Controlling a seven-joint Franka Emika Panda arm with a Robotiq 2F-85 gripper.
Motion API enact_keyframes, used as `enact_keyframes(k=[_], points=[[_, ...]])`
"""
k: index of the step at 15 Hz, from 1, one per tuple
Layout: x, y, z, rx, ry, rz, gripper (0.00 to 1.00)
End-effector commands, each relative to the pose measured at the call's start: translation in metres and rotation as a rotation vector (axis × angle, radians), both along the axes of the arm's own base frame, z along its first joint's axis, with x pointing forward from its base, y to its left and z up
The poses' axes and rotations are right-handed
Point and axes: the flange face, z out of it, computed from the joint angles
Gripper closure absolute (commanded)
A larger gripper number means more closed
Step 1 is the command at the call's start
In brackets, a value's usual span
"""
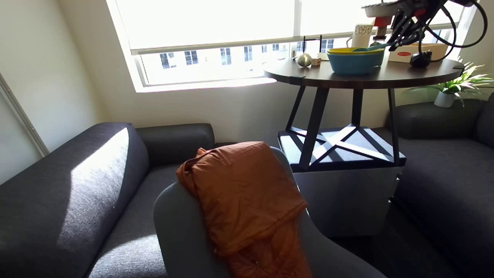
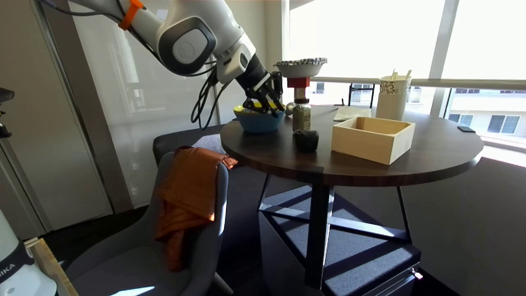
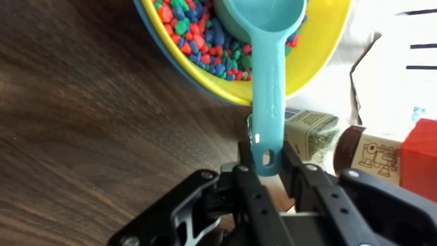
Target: Remove the scoop from the bowl
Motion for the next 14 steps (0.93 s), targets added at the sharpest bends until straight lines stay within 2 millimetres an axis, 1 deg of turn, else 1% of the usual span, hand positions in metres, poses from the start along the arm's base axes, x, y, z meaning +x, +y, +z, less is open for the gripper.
enact_keyframes(k=[1, 9, 12, 14], points=[[0.005, 0.002, 0.003, -0.012, -0.022, -0.019, 0.94], [-0.003, 0.007, 0.010, 0.002, -0.046, 0.001, 0.94], [-0.010, 0.005, 0.014, 0.032, -0.065, -0.001, 0.94], [-0.018, 0.010, 0.018, 0.065, -0.077, 0.038, 0.94]])
